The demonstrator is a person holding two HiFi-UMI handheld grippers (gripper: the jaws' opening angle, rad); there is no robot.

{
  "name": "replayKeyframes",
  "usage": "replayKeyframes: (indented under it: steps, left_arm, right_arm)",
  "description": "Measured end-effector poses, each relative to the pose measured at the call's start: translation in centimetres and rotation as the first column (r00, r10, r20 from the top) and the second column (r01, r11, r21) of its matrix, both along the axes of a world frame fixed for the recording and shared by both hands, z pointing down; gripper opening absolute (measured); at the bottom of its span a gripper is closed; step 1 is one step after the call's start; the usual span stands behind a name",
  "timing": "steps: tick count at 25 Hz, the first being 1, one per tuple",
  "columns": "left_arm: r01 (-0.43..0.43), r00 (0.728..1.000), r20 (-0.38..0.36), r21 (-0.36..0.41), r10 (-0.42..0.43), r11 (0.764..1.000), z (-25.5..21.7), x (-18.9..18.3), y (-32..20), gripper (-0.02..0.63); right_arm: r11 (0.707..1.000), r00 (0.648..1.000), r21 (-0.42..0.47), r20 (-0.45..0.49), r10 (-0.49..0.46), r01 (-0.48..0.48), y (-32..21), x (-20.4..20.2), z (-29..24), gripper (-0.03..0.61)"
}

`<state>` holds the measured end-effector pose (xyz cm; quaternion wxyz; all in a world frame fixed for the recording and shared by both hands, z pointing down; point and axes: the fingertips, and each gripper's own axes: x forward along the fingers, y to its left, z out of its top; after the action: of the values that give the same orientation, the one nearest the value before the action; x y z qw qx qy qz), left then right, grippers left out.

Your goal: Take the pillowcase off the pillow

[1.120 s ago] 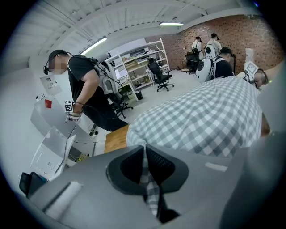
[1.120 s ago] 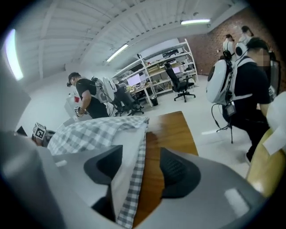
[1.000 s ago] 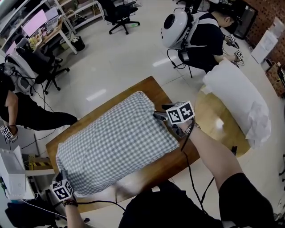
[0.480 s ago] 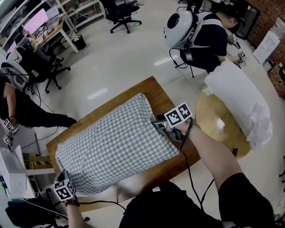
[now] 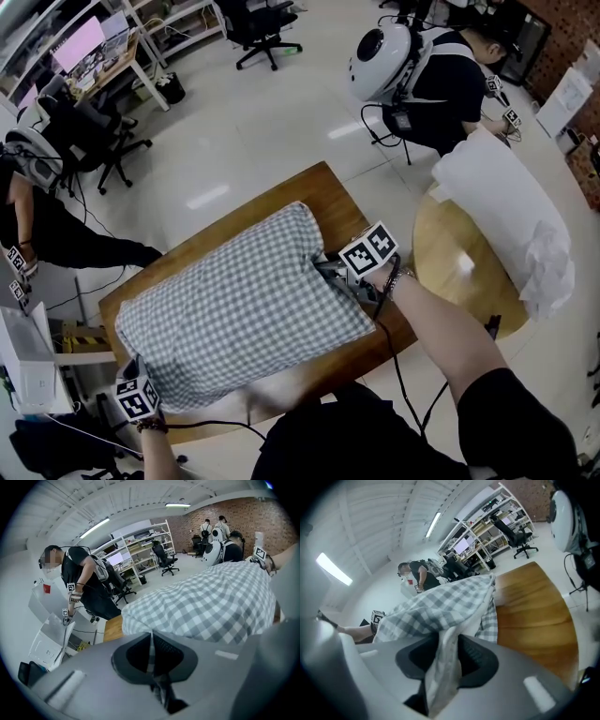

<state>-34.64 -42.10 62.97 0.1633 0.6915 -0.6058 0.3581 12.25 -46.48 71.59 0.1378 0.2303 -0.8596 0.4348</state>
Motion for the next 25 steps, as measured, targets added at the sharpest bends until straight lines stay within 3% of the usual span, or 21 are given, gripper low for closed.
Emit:
replayKeyframes:
  steps: [3,9,25]
  left_arm:
    - [0.018,1.000,0.007,0.001,-0.018,1.000,-0.3,-0.4,0.3,0.006]
    - [0.053,0.998,0.035,0.002,-0.053,0.999,-1.7,-1.7,0.9,0.006]
    - [0.117,0.993,-0.005,0.044,-0.117,0.992,-2.9,-9.0,6.9,0.006]
  right_arm:
    - [0.999,0.999,0.050,-0.050,0.019,-0.017,0.1,0.4,-0.2,0.094]
    - [0.987,0.989,0.141,-0.110,0.098,-0.082,0.3,1.7,-1.9,0.084]
    - [0.958,0.968,0.206,-0.111,0.225,-0.199,5.9,2.2,-6.7,0.081]
